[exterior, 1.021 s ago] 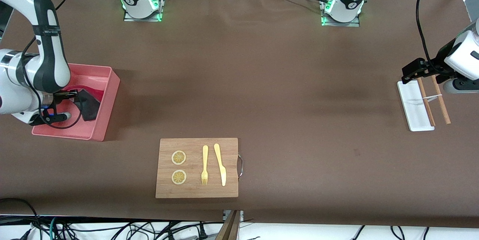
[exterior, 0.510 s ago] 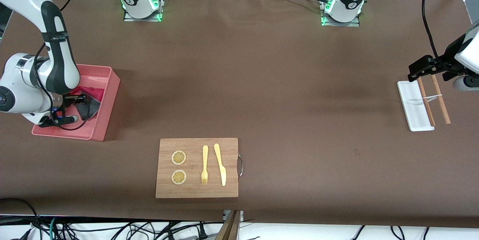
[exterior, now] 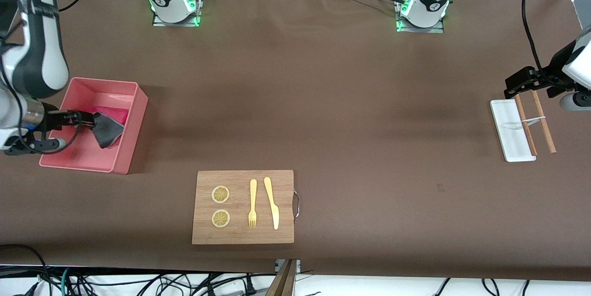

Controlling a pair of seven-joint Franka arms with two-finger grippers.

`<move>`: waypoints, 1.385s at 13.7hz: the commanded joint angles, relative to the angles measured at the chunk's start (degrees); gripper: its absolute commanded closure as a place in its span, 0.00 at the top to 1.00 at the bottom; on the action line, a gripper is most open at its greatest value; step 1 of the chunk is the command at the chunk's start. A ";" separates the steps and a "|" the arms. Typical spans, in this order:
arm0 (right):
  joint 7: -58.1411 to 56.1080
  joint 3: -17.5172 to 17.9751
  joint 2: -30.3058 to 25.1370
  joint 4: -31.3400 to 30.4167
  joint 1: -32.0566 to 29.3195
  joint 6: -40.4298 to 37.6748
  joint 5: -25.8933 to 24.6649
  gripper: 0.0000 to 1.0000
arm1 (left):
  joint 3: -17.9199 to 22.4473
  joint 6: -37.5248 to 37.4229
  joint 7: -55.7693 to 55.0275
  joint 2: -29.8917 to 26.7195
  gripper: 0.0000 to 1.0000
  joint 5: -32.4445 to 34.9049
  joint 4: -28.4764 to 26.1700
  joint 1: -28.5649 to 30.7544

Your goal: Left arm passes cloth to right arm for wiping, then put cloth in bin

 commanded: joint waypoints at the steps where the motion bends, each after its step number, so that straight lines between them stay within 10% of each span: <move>1: 5.43 2.37 -4.74 0.69 -0.34 -6.03 0.23 1.00 | -0.29 -2.05 1.51 0.54 1.00 -0.84 1.84 0.39; 9: 15.03 13.00 -17.57 0.61 -0.34 -15.97 -3.53 1.00 | -0.20 -2.14 3.81 0.71 1.00 -0.93 1.84 0.39; 19: 18.55 13.28 -21.01 3.68 -2.09 -18.45 -2.93 1.00 | -0.11 -2.14 3.89 0.98 1.00 -0.93 1.84 0.31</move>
